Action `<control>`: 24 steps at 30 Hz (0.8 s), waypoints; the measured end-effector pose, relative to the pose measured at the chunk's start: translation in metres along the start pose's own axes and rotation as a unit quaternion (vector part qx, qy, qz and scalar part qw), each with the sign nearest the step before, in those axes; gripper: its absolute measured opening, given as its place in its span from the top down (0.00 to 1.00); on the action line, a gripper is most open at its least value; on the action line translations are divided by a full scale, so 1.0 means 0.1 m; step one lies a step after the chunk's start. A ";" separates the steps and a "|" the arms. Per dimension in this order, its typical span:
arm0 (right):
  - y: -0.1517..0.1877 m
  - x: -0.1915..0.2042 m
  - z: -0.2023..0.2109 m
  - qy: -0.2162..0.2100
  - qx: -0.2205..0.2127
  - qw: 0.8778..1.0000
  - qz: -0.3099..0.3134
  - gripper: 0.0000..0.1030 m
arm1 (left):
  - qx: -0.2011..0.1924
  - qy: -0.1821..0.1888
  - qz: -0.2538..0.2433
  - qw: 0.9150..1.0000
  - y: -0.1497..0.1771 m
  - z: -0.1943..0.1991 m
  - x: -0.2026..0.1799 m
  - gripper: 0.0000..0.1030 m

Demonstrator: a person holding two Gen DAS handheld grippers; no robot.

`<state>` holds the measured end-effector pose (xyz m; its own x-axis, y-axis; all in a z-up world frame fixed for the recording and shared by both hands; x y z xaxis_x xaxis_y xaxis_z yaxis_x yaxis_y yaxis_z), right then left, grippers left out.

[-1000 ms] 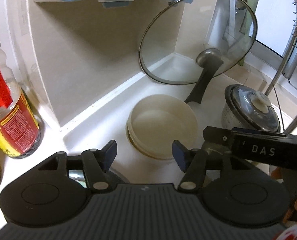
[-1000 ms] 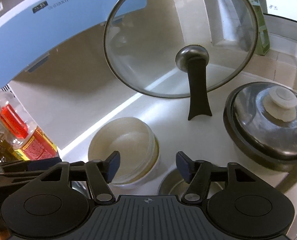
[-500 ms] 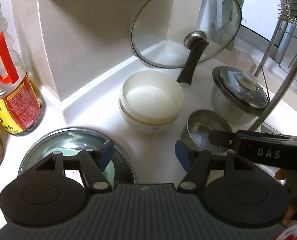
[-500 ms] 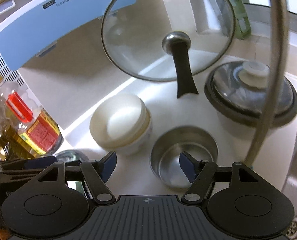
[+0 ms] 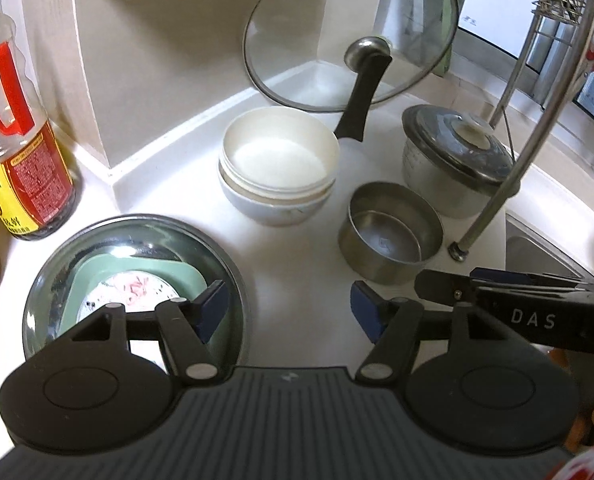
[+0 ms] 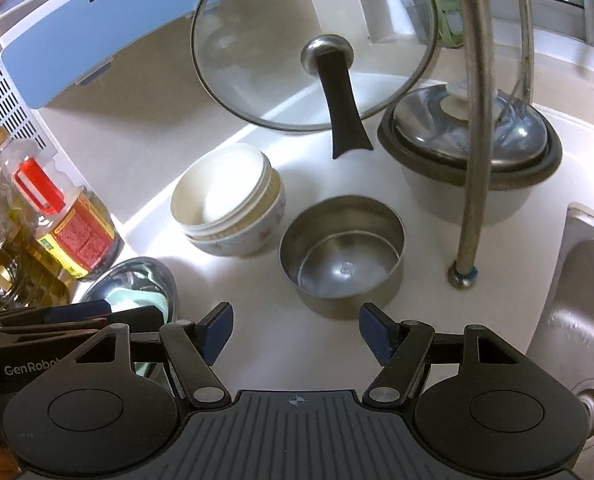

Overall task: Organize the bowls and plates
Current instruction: 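Withdraw the right gripper from the stacked bowls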

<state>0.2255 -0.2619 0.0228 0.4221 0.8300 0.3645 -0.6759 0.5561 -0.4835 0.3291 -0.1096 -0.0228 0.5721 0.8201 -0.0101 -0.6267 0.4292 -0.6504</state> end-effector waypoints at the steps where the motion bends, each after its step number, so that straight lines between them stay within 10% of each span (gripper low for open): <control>1: 0.02 -0.02 0.01 0.001 0.001 1.000 -0.002 0.32 | 0.001 0.001 0.000 1.000 0.02 0.00 -0.02 0.36; 24: 0.13 -0.40 0.02 0.038 0.010 0.999 -0.022 0.32 | 0.024 0.026 -0.012 0.999 0.06 -0.20 -0.36 0.36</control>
<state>0.1983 -0.2879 0.0033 0.4961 0.8059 0.3230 -0.6668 0.5919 -0.4528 0.3150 -0.1441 -0.0415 0.6135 0.7889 -0.0354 -0.6359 0.4669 -0.6145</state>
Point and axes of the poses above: each gripper's, at about its wrist camera, not at the fingertips, and z roughly against the way its jaws point, x to its left, y to its underside, the point moved 3 cm from there along -z, roughly the way its jaws point, and after that the axes turned 10 degrees about -z, right-handed, at the moved point
